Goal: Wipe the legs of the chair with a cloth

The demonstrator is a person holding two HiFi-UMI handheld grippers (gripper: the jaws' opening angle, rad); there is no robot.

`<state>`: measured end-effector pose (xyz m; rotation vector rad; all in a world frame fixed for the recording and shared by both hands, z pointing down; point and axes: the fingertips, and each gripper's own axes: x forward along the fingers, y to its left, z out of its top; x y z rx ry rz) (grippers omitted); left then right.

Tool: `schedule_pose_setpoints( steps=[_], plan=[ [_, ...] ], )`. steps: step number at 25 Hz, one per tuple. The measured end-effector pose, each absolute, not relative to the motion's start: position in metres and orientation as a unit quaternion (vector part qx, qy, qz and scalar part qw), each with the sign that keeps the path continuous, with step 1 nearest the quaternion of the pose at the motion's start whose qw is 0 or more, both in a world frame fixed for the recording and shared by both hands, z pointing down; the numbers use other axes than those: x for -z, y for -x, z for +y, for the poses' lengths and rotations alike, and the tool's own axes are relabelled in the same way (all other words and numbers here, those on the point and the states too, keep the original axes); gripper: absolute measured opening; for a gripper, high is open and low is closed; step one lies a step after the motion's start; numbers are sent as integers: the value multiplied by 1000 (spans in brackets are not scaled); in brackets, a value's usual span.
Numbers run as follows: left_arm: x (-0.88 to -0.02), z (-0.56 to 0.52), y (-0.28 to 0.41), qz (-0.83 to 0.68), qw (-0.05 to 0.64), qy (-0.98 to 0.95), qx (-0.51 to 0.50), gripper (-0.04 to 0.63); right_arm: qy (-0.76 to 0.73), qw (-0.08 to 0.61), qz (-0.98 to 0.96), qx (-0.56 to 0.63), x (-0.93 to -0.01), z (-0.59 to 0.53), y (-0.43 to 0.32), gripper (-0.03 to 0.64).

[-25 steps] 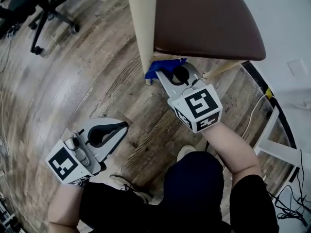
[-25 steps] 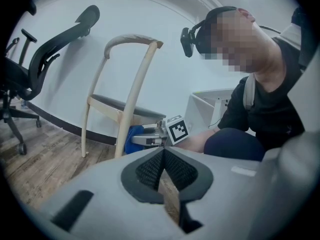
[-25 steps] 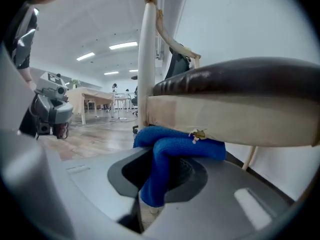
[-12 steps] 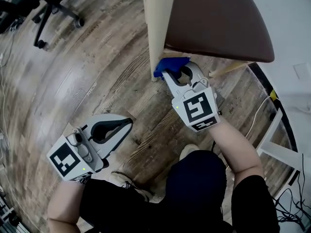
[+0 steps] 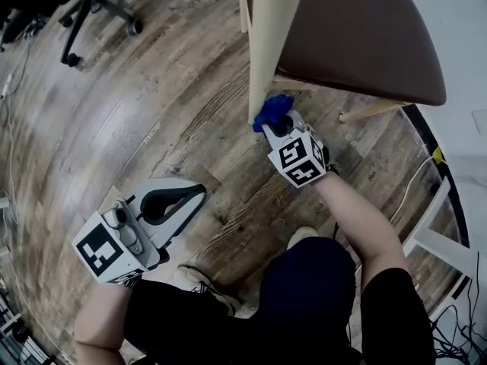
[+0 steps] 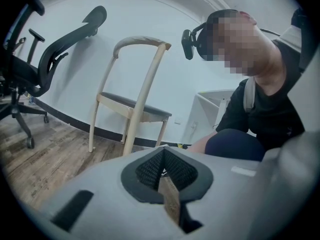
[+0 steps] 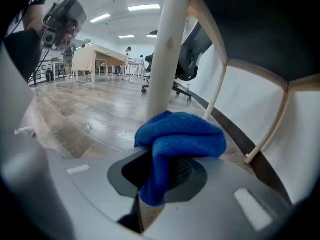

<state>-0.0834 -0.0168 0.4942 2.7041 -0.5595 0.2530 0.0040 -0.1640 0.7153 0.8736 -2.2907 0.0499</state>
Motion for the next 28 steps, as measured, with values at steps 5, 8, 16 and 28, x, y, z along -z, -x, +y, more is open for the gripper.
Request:
schedule_pose_setpoints(
  steps=[5, 8, 16, 28],
  plan=[
    [-498, -15, 90, -204, 191, -956, -94, -3, -321, 385, -862, -79, -789, -166, -5, 64],
    [-496, -15, 96, -210, 196, -954, -91, -3, -315, 414, -846, -119, -828, -165, -6, 64],
    [-489, -17, 103, -218, 196, -953, -73, -3, -312, 416, -840, -157, -845, -167, -3, 64],
    [-482, -12, 93, -198, 182, -961, -69, -3, -321, 308, -856, -265, -794, -133, 18, 64]
  ],
)
